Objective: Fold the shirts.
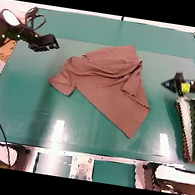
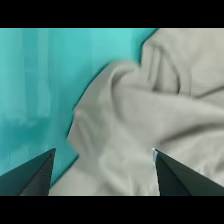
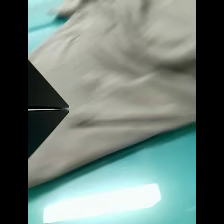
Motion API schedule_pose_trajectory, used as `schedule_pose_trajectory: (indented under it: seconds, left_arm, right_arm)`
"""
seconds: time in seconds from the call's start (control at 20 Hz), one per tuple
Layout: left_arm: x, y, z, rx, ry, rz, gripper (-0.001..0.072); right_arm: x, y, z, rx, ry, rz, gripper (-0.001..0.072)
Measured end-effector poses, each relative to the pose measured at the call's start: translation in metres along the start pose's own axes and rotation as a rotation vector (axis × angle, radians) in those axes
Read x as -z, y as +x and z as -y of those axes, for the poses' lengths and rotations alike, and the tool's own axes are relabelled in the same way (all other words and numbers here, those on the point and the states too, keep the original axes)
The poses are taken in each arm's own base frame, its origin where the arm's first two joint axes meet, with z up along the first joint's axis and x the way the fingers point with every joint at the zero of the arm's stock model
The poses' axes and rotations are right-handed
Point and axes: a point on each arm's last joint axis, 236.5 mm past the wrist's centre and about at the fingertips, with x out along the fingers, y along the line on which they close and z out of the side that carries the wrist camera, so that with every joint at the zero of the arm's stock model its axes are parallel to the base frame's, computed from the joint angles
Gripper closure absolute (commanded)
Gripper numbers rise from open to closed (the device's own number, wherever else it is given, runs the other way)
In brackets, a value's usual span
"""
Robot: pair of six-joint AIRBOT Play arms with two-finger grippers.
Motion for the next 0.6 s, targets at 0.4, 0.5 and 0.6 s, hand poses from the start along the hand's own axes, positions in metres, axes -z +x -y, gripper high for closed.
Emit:
schedule_pose_trajectory:
  seconds: [0.4, 0.5, 0.6]
  left_arm:
    - [0.011, -0.011, -0.010, 0.006, -0.007, -0.060, 0.0005]
    - [0.012, -0.011, -0.010, 0.006, -0.006, -0.065, 0.0005]
    - [0.013, -0.011, -0.010, 0.007, -0.005, -0.067, 0.0004]
  right_arm:
    - [0.213, 0.038, 0.069, 0.141, 0.354, -0.215, 0.0350]
    - [0.241, 0.055, 0.069, 0.127, 0.403, -0.251, 0.0350]
    - [0.257, 0.070, 0.062, 0.100, 0.419, -0.271, 0.0374]
